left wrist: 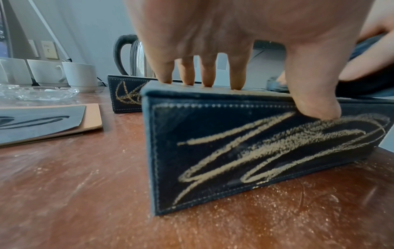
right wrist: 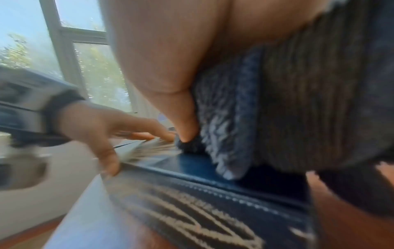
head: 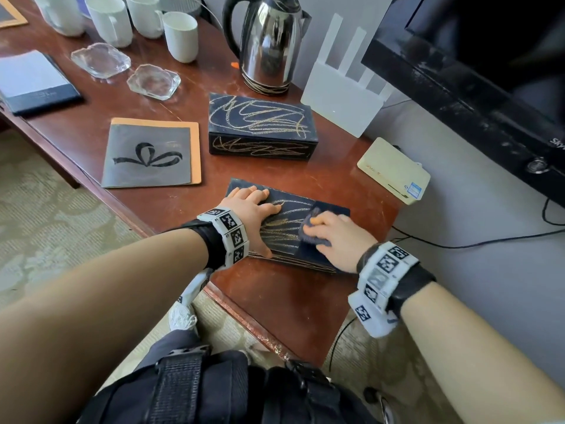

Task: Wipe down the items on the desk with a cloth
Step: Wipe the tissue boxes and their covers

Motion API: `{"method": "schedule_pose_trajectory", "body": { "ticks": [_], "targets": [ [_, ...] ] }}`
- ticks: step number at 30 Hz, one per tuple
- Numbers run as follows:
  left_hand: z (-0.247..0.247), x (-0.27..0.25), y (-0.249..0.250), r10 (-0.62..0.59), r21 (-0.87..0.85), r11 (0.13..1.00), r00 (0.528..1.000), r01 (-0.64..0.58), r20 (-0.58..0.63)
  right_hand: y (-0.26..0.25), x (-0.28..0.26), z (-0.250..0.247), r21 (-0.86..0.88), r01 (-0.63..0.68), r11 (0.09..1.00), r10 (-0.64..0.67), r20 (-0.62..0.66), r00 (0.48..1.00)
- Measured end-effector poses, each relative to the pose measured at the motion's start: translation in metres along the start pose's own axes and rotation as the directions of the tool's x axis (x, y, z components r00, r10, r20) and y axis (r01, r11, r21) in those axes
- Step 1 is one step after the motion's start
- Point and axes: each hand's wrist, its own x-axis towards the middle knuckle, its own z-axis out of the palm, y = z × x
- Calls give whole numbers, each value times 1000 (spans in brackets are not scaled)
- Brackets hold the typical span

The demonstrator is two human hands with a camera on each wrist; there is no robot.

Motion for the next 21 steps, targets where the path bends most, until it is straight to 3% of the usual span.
{"method": "schedule_pose_trajectory", "body": {
  "ticks": [2, 3, 5, 6, 7, 8, 9, 10, 12, 14, 15, 17, 19, 21],
  "targets": [
    [0, 0, 0, -2, 1, 1000, 1000, 2, -3, 5, -8, -14, 5, 61, 998, -61, 121, 991],
    [-1, 0, 0, -3, 2, 1000, 1000, 3, -2, 8, -9, -24, 31, 48, 998, -51, 106, 993],
    [-1, 0, 0, -2, 9, 1000, 1000, 2, 1, 15, -9, -43, 196, 1, 981, 29, -151, 988],
    [-1, 0, 0, -1, 12, 1000, 1000, 1, 2, 19, -10, -51, 337, 9, 942, 113, -341, 933],
    [-1, 0, 1, -2, 13, 1000, 1000, 2, 4, 20, -11, -55, 474, 56, 879, 216, -499, 839],
    [-1, 0, 1, -4, 13, 1000, 1000, 4, 5, 19, -12, -56, 581, 118, 805, 312, -584, 749],
    [-2, -1, 1, -5, 14, 1000, 1000, 4, 5, 16, -12, -53, 645, 169, 745, 376, -615, 693],
    [-2, -1, 2, -4, 16, 1000, 1000, 4, 2, 12, -12, -47, 670, 184, 719, 397, -613, 684],
    [-2, -1, 2, -4, 17, 1000, 1000, 4, -4, 7, -7, -25, 645, 119, 754, 336, -535, 775],
    [-2, -2, 2, -9, 15, 1000, 1000, 9, -4, 4, -9, -1, 475, -68, 877, 255, -341, 905],
    [-2, -2, 3, -11, 15, 1000, 1000, 11, -1, 3, -11, 6, 326, -142, 935, 237, -275, 932],
    [-3, -2, 3, -13, 13, 1000, 1000, 13, 3, 2, -13, 7, 109, -177, 978, 201, -268, 942],
    [-3, -3, 3, -12, 1, 1000, 1000, 12, 4, -4, -11, -1, 82, -156, 984, 170, -214, 962],
    [-3, -3, 4, -16, -6, 1000, 1000, 16, 3, -11, -4, -6, 144, -127, 981, 139, -78, 987]
  ]
}}
